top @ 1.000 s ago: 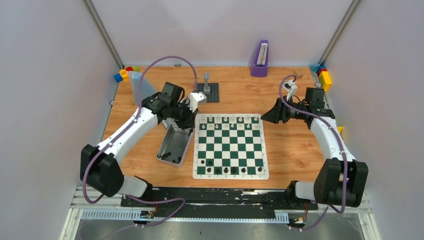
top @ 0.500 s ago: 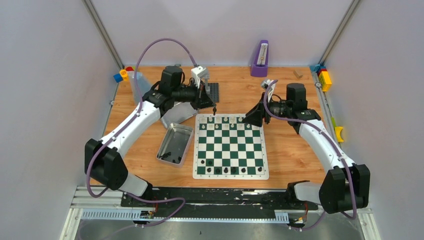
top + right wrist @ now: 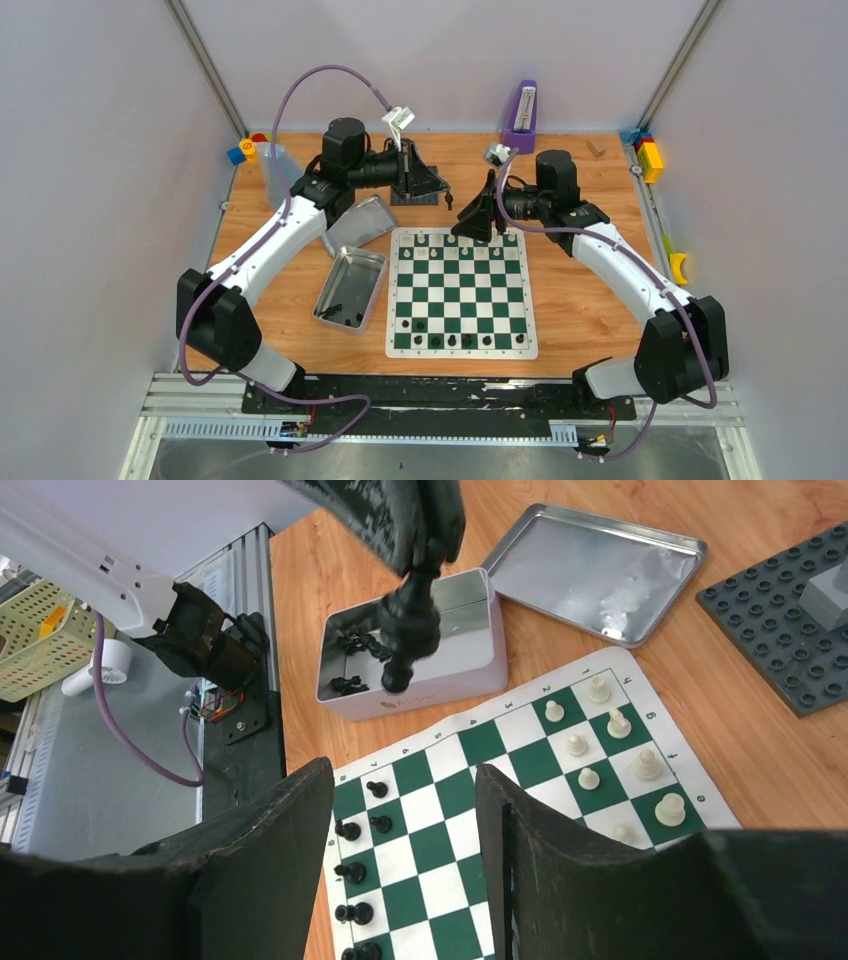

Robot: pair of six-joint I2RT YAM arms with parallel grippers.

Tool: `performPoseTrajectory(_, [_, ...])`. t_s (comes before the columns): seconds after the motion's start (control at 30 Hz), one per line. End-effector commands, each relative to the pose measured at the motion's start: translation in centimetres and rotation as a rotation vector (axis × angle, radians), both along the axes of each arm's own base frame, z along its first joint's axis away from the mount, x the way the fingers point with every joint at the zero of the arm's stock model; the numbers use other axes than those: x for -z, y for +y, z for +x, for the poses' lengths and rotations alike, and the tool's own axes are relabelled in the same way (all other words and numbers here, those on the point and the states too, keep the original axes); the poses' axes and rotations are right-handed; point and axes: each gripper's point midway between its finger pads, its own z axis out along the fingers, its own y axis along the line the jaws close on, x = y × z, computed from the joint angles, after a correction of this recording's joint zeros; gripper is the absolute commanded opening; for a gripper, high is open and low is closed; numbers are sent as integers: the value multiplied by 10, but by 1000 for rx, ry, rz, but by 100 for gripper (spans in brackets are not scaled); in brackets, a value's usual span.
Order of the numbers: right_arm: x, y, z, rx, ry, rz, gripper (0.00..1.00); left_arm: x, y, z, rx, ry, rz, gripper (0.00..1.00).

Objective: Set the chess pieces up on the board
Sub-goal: Pick up the chess piece from the storage box.

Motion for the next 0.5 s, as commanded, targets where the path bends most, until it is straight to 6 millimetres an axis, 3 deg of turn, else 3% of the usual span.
performPoseTrajectory(0.0, [-27, 12, 19, 33, -82, 32, 56, -17, -11, -7, 32, -2, -81, 0])
performPoseTrajectory(0.3, [-35, 17, 15, 10, -76, 47, 54, -14, -16, -9, 36, 9, -81, 0])
performPoseTrajectory(0.47, [-38, 17, 15, 16, -68, 52, 48, -13, -17, -10, 35, 8, -80, 0])
